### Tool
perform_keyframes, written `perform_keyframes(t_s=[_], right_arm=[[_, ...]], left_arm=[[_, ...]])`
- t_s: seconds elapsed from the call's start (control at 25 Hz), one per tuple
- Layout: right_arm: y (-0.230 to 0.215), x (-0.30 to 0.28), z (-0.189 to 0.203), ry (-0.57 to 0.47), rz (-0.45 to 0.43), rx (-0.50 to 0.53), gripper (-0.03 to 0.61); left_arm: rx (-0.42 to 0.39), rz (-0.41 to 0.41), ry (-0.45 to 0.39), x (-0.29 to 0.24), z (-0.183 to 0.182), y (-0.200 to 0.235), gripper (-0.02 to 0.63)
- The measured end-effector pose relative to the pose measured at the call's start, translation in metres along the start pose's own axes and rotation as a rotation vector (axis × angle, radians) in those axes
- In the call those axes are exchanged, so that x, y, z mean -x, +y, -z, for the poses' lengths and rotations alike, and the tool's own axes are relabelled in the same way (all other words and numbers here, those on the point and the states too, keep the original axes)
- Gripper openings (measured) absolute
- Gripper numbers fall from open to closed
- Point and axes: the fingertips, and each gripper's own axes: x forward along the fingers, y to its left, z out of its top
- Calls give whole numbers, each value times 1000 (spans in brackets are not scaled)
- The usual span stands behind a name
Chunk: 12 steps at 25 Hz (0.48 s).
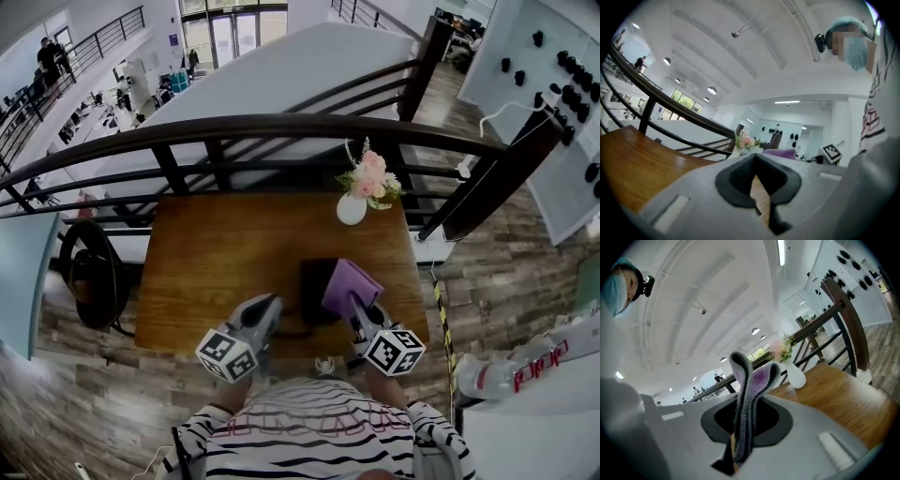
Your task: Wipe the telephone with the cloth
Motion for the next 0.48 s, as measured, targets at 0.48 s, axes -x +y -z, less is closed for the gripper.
perform_keyframes(t_s=[0.48], right_arm=[[23,18,20,-7,14,9,37]], left_arm=[[-4,22,13,27,3,-1,0]])
